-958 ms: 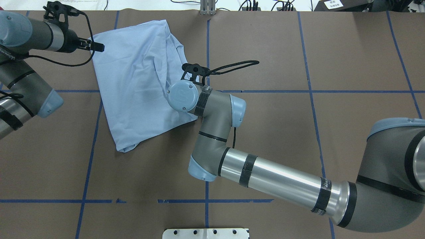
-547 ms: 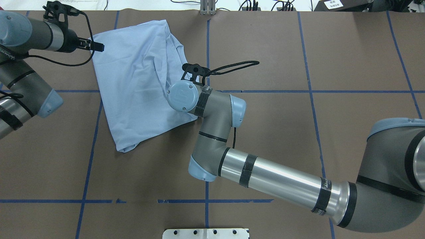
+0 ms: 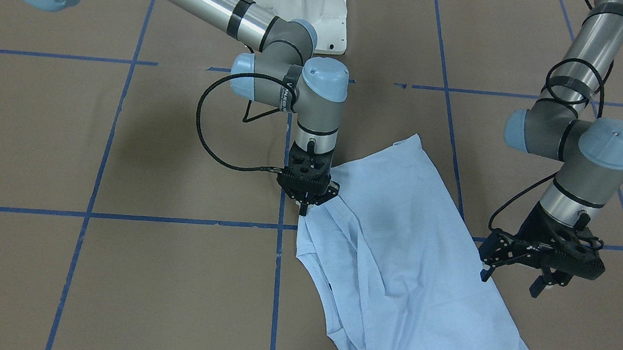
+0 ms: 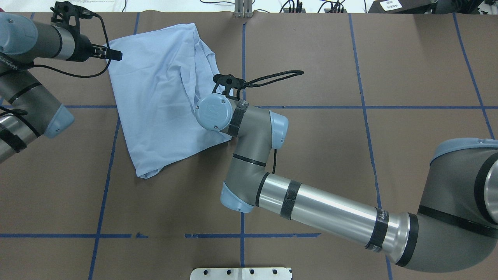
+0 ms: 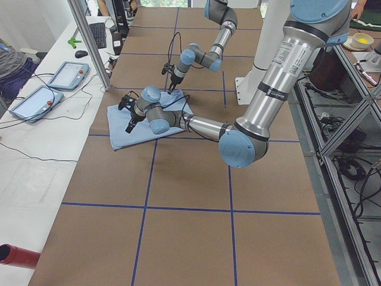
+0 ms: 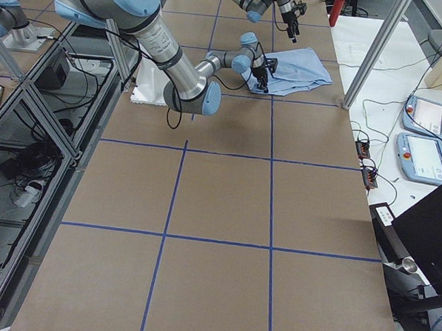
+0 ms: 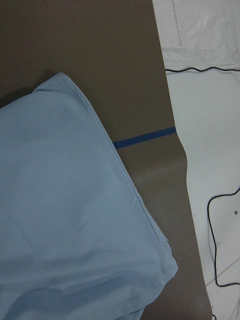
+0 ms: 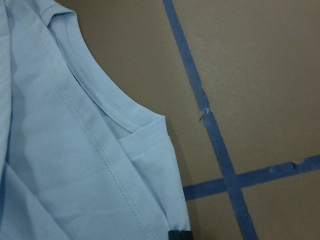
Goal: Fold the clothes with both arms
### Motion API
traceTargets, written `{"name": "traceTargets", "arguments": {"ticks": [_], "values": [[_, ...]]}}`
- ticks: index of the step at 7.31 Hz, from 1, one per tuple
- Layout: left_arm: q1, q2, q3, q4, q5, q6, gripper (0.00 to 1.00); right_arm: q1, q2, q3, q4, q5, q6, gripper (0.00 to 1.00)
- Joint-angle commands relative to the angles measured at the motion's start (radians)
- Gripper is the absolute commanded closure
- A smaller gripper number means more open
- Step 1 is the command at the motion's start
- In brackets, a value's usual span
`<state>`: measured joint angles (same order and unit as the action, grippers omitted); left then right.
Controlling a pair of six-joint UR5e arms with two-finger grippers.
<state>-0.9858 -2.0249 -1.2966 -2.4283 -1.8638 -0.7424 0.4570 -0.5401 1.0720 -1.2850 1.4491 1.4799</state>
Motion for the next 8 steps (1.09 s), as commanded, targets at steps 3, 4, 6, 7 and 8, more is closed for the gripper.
{"name": "traceTargets", "arguments": {"ticks": [3, 4, 6, 7, 8], "values": [[-0.001, 0.000, -0.004, 0.000, -0.002, -0.002, 0.00, -0.026, -0.246, 0.410, -0.166, -0.002, -0.001, 1.00], [-0.001, 0.000, -0.007, 0.000, -0.002, -0.003, 0.00, -0.079, -0.341, 0.562, -0.230, -0.044, 0.008, 1.00], [0.001, 0.000, -0.009, 0.000, -0.002, -0.003, 0.00, -0.235, -0.588, 0.835, -0.252, -0.174, 0.061, 1.00], [0.006, 0.000, -0.009, -0.002, -0.002, -0.003, 0.00, -0.303, -0.672, 0.917, -0.254, -0.224, 0.115, 1.00], [0.009, -0.002, -0.009, -0.002, -0.002, -0.003, 0.00, -0.363, -0.719, 0.945, -0.254, -0.280, 0.169, 1.00]]}}
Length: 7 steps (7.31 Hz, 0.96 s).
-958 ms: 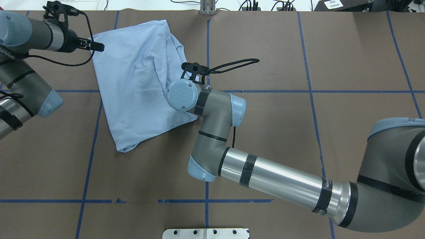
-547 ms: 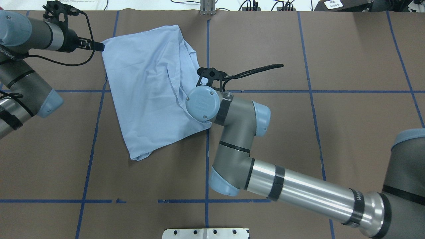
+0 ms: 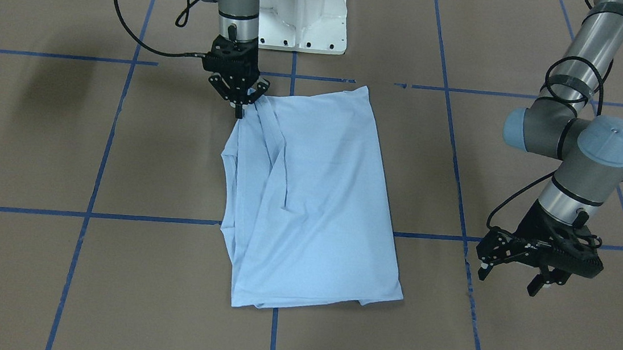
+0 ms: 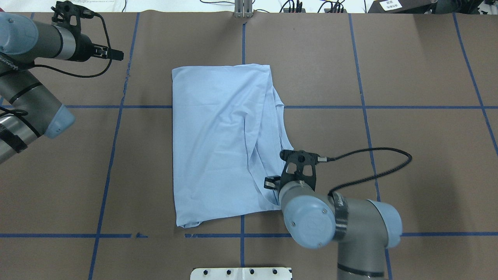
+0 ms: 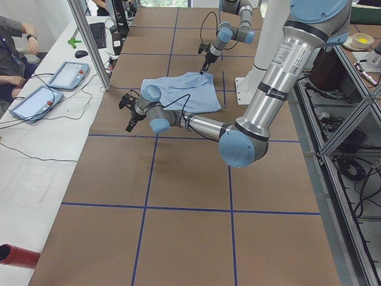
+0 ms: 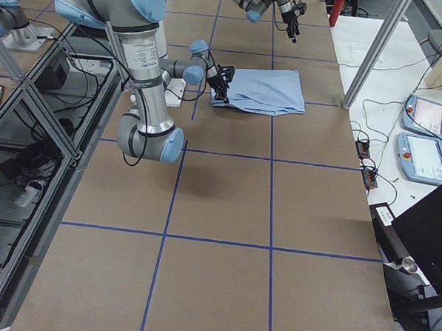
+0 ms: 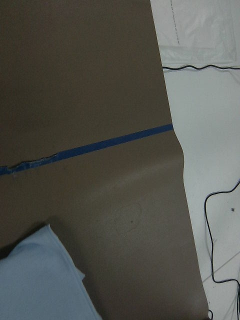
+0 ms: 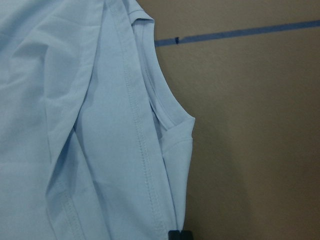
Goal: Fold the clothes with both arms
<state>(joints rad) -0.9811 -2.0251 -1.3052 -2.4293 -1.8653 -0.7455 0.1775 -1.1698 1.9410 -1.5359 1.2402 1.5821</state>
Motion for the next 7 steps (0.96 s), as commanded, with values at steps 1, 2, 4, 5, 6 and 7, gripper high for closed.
{"name": "traceTargets", "arguments": {"ticks": [1, 2, 4, 5, 6, 7], "values": [[0.004, 0.000, 0.000, -0.001, 0.000, 0.002, 0.00, -0.096, -0.091, 0.073, -0.003, -0.079, 0.074, 0.84], [0.005, 0.000, 0.000, -0.001, 0.000, 0.002, 0.00, -0.111, -0.087, 0.073, -0.003, -0.085, 0.070, 0.01], [0.010, 0.000, -0.002, -0.001, 0.000, 0.000, 0.00, -0.099, -0.024, 0.044, -0.003, -0.079, -0.021, 0.00], [0.012, 0.000, -0.002, -0.001, 0.000, -0.012, 0.00, -0.113, -0.019, 0.029, -0.003, -0.076, -0.068, 0.07], [0.018, 0.000, 0.000, -0.001, 0.000, -0.012, 0.00, -0.127, -0.016, 0.029, -0.003, -0.074, -0.149, 0.18], [0.018, 0.000, 0.000, -0.001, 0.000, -0.014, 0.00, -0.127, -0.010, 0.027, -0.001, -0.076, -0.245, 0.23]]}}
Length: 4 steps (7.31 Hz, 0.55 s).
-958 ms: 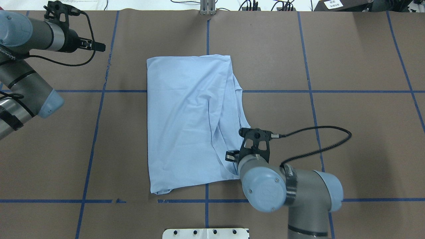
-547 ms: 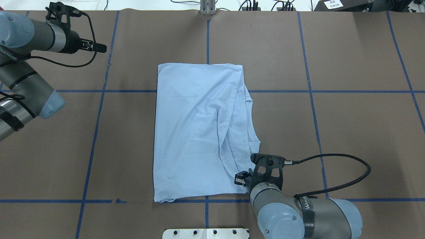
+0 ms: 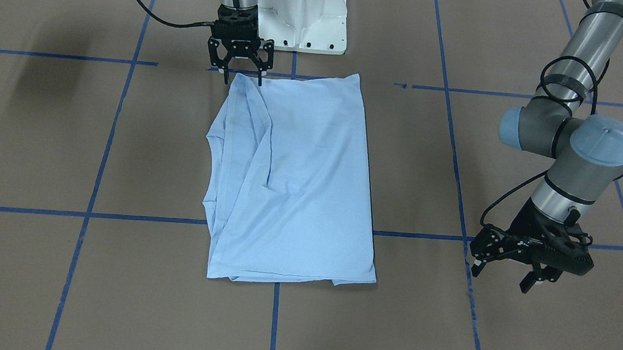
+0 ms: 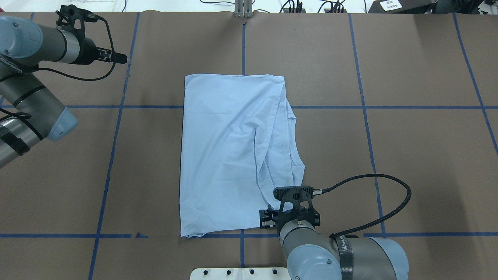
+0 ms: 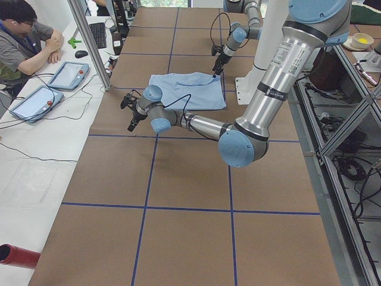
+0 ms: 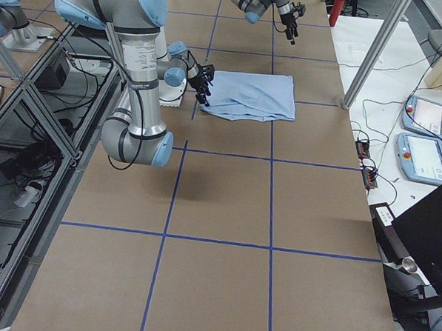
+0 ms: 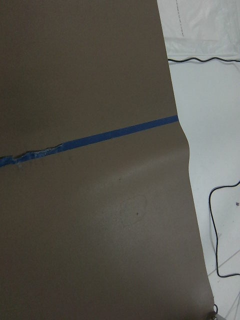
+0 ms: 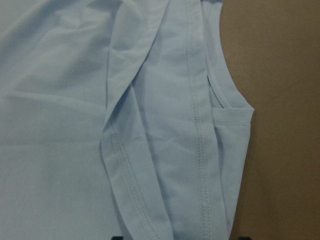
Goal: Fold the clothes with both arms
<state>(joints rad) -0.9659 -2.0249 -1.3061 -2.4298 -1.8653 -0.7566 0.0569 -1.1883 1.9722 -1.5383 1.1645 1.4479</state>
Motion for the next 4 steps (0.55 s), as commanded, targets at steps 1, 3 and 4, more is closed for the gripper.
{"name": "traceTargets", "arguments": {"ticks": [1, 3, 4], "values": [[0.003, 0.000, 0.002, 0.000, 0.000, -0.001, 0.00, -0.008, 0.013, -0.004, 0.009, -0.002, -0.197, 0.31], [0.003, 0.002, 0.004, 0.000, 0.000, -0.001, 0.00, -0.003, 0.030, -0.006, 0.010, -0.003, -0.323, 0.47], [0.003, 0.002, 0.004, 0.000, 0.000, -0.001, 0.00, -0.005, 0.032, -0.007, 0.012, -0.002, -0.358, 0.47]]}}
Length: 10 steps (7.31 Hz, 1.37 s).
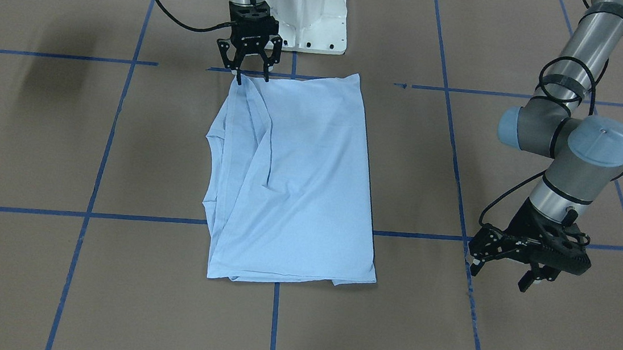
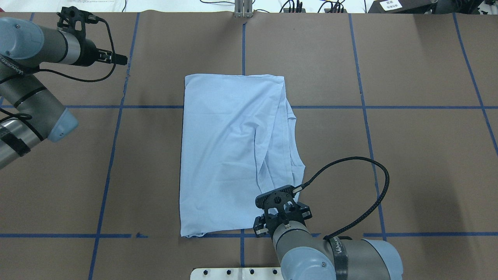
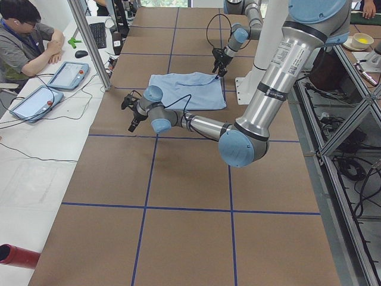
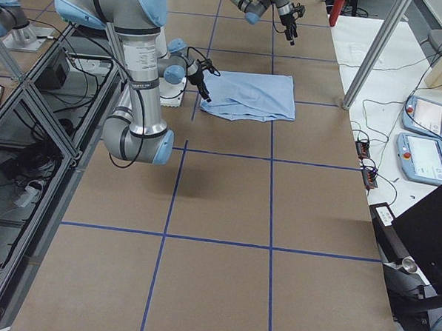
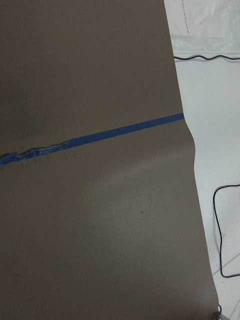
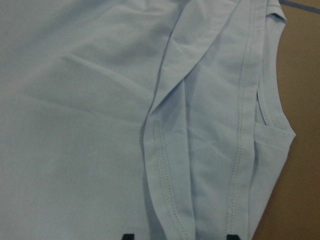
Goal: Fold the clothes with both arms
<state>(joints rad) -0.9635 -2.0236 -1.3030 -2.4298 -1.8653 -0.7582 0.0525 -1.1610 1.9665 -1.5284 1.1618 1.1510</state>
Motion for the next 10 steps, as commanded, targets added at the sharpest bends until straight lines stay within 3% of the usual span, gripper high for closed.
{"name": "traceTargets", "arguments": {"ticks": [1, 3, 4, 5, 7, 8, 10], "values": [[0.000, 0.000, 0.001, 0.000, 0.000, 0.000, 0.00, 0.000, 0.004, -0.024, 0.005, 0.002, -0.086, 0.47], [0.000, 0.000, 0.002, 0.000, 0.000, 0.002, 0.00, 0.001, 0.009, -0.035, 0.004, 0.002, -0.099, 0.49], [0.000, 0.000, 0.004, 0.000, 0.000, 0.002, 0.00, 0.001, 0.011, -0.035, 0.004, 0.002, -0.099, 0.60], [0.000, 0.000, 0.004, 0.000, 0.000, 0.002, 0.00, 0.001, 0.011, -0.035, 0.002, 0.002, -0.099, 0.79], [0.000, 0.000, 0.005, 0.000, 0.000, 0.003, 0.00, 0.001, 0.011, -0.035, -0.006, 0.002, -0.099, 0.87], [0.000, 0.000, 0.005, 0.000, 0.000, 0.005, 0.00, 0.003, 0.011, -0.035, -0.006, 0.012, -0.097, 1.00], [0.000, 0.000, 0.004, 0.000, 0.000, 0.005, 0.00, 0.029, 0.017, -0.023, -0.007, 0.013, -0.096, 1.00]]}}
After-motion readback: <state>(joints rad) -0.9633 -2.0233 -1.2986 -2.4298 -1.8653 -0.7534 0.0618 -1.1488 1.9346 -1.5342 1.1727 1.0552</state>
